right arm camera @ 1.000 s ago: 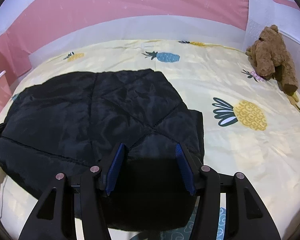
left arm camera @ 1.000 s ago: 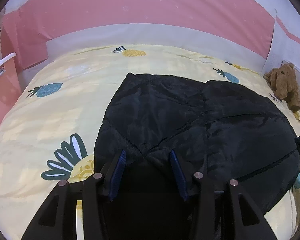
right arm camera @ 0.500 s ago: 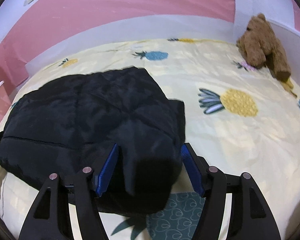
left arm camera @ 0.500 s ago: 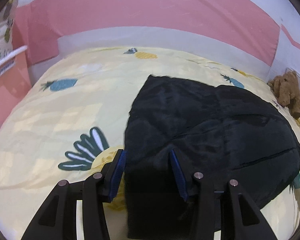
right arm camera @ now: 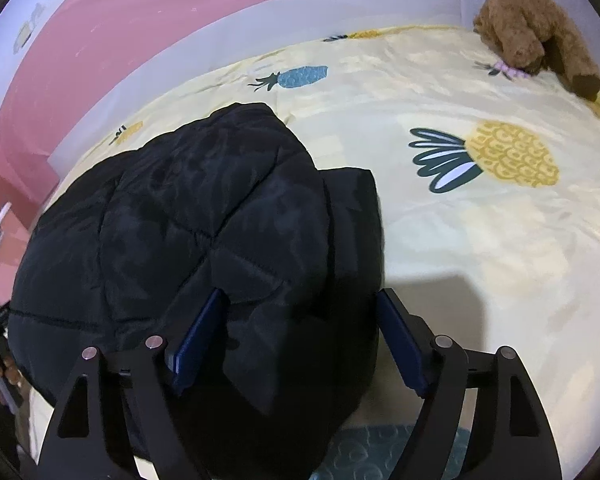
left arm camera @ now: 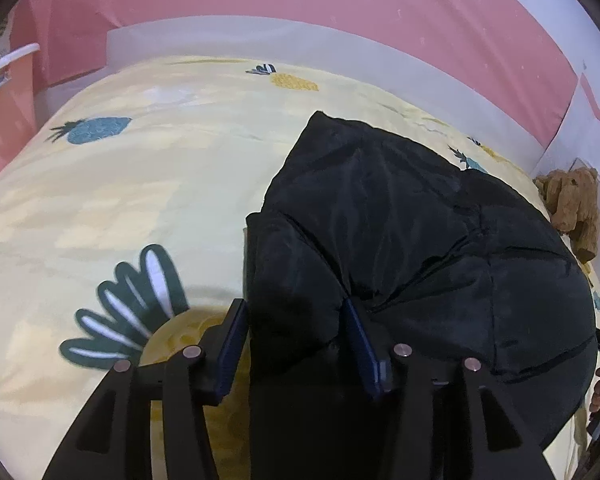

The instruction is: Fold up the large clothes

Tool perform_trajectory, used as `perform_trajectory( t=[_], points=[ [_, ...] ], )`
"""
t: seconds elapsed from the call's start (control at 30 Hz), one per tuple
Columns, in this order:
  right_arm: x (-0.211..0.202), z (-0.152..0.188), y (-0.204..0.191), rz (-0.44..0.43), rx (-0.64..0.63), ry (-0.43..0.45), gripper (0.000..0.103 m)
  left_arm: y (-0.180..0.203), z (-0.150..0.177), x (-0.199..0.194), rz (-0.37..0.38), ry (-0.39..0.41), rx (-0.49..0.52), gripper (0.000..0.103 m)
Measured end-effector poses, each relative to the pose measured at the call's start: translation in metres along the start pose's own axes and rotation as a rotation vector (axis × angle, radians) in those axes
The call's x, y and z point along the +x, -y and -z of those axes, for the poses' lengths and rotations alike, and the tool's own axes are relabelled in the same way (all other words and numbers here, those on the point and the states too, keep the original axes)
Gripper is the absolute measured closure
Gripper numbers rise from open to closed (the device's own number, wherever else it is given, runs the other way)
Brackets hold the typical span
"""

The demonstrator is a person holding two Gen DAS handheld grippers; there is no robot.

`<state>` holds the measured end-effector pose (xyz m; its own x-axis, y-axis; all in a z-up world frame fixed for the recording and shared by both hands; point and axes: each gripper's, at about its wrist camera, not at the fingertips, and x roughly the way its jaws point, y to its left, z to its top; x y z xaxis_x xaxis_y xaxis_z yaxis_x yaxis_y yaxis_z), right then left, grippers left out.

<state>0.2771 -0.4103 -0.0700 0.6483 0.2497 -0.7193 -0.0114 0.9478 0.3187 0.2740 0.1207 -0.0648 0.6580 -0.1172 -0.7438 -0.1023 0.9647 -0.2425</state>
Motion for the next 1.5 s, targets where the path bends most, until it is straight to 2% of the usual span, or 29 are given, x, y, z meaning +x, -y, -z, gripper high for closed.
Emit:
perform_trajectory(
  t=[0.07,0.23,0.37,0.47,0.57,0.83,0.9,0.97,1.1,1.2,1.3,1.37,1.5],
  points=[
    [0.003,0.000,0.002,-0.015,0.019,-0.011,0.025,-0.003,-0.002,0.004,0.004,-0.002,-0.024,0.046],
    [0.000,0.010,0.009,-0.045,0.035,-0.028,0.025,-0.010,0.009,0.000,0.038,0.002,-0.055,0.045],
    [0.011,0.004,0.015,-0.084,0.066,-0.058,0.022,-0.015,0.004,0.008,0.043,-0.015,-0.068,0.034],
    [0.022,-0.001,0.019,-0.112,0.084,-0.076,0.018,-0.016,-0.002,0.020,0.084,-0.049,-0.077,0.033],
    [0.030,-0.004,0.024,-0.154,0.117,-0.090,0.017,-0.020,-0.007,0.033,0.136,-0.082,-0.102,0.032],
    [0.035,-0.004,0.025,-0.190,0.107,-0.103,0.017,-0.023,-0.005,0.041,0.185,-0.084,-0.094,0.032],
    [0.039,-0.007,0.023,-0.193,0.098,-0.108,0.019,-0.022,-0.010,0.047,0.200,-0.091,-0.097,0.029],
    [0.040,-0.009,0.024,-0.207,0.095,-0.112,0.025,-0.020,-0.012,0.052,0.205,-0.090,-0.090,0.026],
    [0.040,-0.008,0.024,-0.225,0.099,-0.107,0.033,-0.019,-0.014,0.057,0.212,-0.080,-0.089,0.025],
    [0.037,-0.005,0.024,-0.228,0.101,-0.103,0.038,-0.018,-0.013,0.057,0.218,-0.072,-0.085,0.027],
    [0.035,-0.006,0.021,-0.233,0.096,-0.103,0.044,-0.024,-0.010,0.055,0.244,-0.073,-0.089,0.033],
    [0.032,-0.005,0.016,-0.231,0.088,-0.102,0.048,-0.023,-0.007,0.052,0.257,-0.064,-0.084,0.043],
    [0.026,-0.005,0.007,-0.229,0.080,-0.094,0.059,-0.020,-0.003,0.046,0.267,-0.045,-0.092,0.054]
  ],
)
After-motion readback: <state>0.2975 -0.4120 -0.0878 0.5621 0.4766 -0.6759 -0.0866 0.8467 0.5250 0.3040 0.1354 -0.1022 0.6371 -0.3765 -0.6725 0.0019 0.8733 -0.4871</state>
